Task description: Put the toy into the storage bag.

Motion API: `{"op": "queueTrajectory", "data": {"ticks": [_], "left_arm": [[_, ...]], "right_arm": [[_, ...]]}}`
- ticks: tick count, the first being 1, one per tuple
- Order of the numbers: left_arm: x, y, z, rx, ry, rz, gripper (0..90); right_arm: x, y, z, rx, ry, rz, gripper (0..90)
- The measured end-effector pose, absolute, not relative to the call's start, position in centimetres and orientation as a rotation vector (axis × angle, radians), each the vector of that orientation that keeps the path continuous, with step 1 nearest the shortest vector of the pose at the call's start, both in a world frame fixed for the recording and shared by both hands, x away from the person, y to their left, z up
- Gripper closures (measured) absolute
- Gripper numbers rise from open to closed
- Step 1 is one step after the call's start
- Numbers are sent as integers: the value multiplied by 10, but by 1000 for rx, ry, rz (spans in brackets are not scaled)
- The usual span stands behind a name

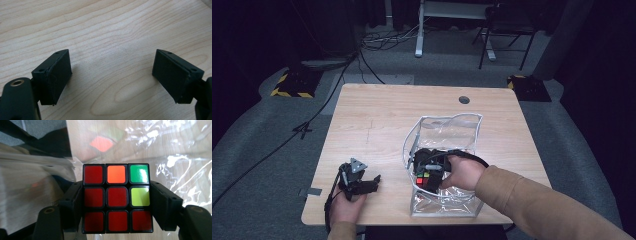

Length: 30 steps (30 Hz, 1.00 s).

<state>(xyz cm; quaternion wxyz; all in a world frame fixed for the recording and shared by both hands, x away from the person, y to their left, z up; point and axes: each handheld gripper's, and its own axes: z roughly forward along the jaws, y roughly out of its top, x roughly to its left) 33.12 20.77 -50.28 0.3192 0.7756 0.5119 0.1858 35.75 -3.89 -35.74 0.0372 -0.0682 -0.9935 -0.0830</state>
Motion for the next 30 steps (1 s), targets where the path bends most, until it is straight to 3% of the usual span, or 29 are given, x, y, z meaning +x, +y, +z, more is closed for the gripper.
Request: {"op": "queueTrajectory", "data": {"ticks": [30], "left_arm": [[331,208,-503,2042,1349,489,160]], "right_arm": [[366,-37,-385,-229,-3044,-165,340]]}}
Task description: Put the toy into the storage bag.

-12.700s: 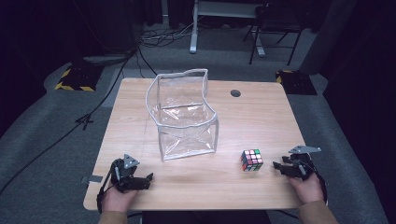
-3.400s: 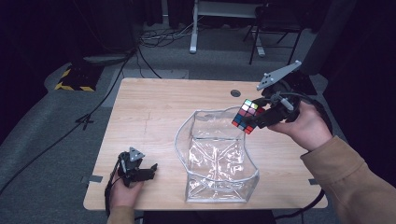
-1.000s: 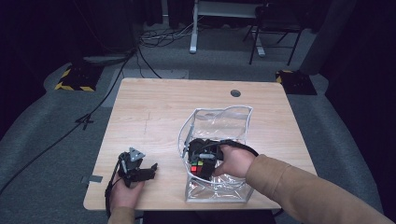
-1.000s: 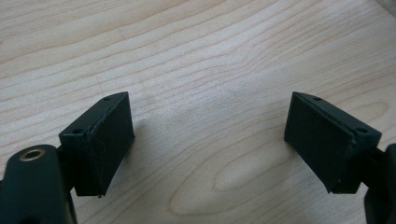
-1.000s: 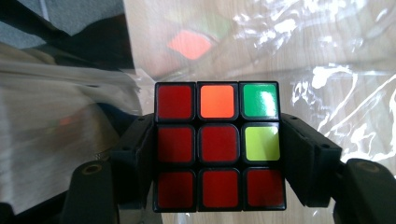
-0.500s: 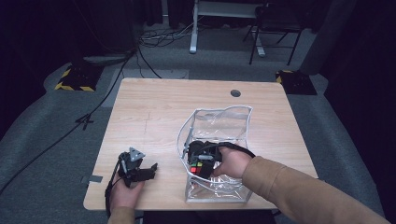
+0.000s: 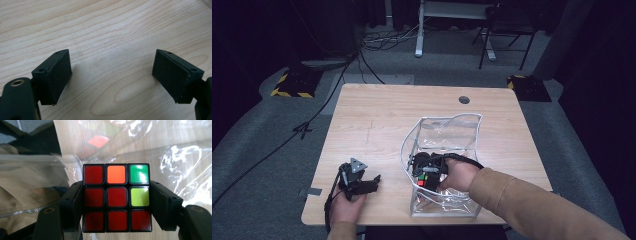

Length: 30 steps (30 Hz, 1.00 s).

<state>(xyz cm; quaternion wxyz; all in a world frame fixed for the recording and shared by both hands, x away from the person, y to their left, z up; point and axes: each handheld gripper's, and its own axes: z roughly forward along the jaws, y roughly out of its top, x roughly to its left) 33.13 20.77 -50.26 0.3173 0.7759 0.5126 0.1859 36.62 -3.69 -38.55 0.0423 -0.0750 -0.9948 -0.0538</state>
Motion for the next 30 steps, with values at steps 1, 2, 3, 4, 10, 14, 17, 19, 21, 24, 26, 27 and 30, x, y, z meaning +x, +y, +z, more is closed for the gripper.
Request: {"op": "queueTrajectory", "data": {"ticks": [1,2,3,4,10,14,17,19,21,24,26,27,30], "left_arm": [[331,208,-503,2042,1349,489,160],[331,208,-503,2042,1349,489,160],[331,208,-503,2042,1349,490,161],[331,208,-503,2042,1349,490,160],[331,208,-503,2042,1349,490,160],[331,208,-503,2042,1349,490,160],[331,208,-503,2042,1349,490,160],[331,208,-503,2042,1349,490,161],[331,208,-503,2042,1349,490,161],[331,208,-503,2042,1349,490,160],[331,208,-503,2043,1350,492,161],[332,208,-503,2042,1350,494,161],[332,208,-502,2042,1350,493,162]], "right_arm": [[366,-37,-388,-250,-3036,-169,340],[366,-37,-389,-254,-3034,-166,340],[366,-37,-389,-252,-3038,-151,340],[366,-36,-389,-259,-3035,-146,340],[368,-36,-391,-288,-3025,-113,340],[368,-36,-393,-297,-3015,-102,339],[368,-36,-395,-321,-3010,-95,339],[367,-36,-397,-344,-2999,-95,338],[367,-36,-397,-350,-2998,-84,338],[367,-36,-399,-353,-2993,-99,339],[367,-36,-398,-343,-2984,-74,386],[366,-35,-399,-367,-2966,-77,388],[365,-35,-399,-369,-2981,-99,370]]}}
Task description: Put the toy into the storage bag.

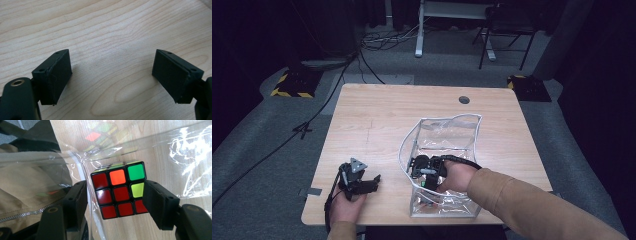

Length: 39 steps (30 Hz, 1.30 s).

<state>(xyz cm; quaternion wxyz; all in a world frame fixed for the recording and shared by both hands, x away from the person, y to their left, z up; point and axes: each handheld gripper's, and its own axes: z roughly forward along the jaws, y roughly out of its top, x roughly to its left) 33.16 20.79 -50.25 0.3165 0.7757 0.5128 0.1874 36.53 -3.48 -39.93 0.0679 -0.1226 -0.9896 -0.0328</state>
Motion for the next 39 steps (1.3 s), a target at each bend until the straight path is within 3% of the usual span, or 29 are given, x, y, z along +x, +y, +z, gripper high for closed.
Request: {"op": "queueTrajectory", "data": {"ticks": [10,21,32,39], "left_arm": [[332,208,-503,2042,1350,493,161],[330,208,-503,2036,1351,493,161],[327,209,-503,2036,1354,495,160],[328,212,-503,2054,1325,490,158]], "right_arm": [[365,-38,-386,-410,-2990,-140,344],[356,-48,-348,-443,-3020,-294,322],[345,-77,-299,-474,-3044,-613,314],[344,-99,-285,-491,-3066,-733,314]]}}
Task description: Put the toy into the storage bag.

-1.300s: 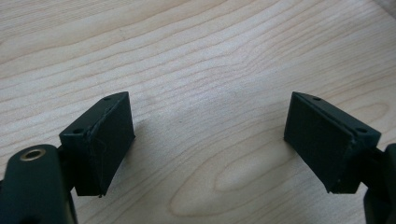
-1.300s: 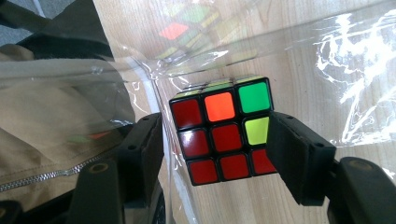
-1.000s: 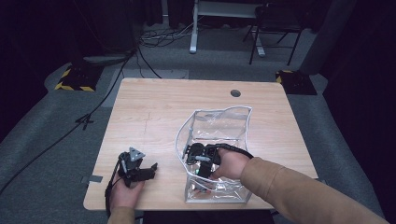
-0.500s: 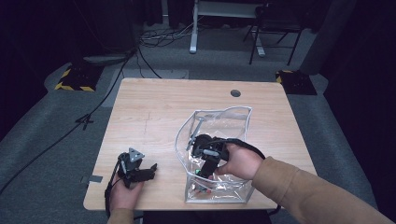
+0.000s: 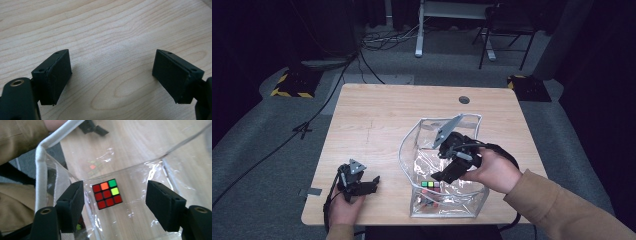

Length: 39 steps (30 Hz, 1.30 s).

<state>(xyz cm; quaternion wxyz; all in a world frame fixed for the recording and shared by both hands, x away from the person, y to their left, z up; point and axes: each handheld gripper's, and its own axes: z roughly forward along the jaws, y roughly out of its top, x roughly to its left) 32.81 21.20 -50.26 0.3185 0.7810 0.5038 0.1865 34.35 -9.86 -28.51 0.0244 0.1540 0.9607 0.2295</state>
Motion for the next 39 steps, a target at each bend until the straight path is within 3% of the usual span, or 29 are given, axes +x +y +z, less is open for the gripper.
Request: {"op": "queueTrajectory", "data": {"ticks": [32,39], "left_arm": [[328,221,-503,2077,1279,463,152],[329,222,-502,2088,1277,463,151]], "right_arm": [[370,-236,-256,865,2619,974,255],[380,-259,-261,942,2580,960,175]]}}
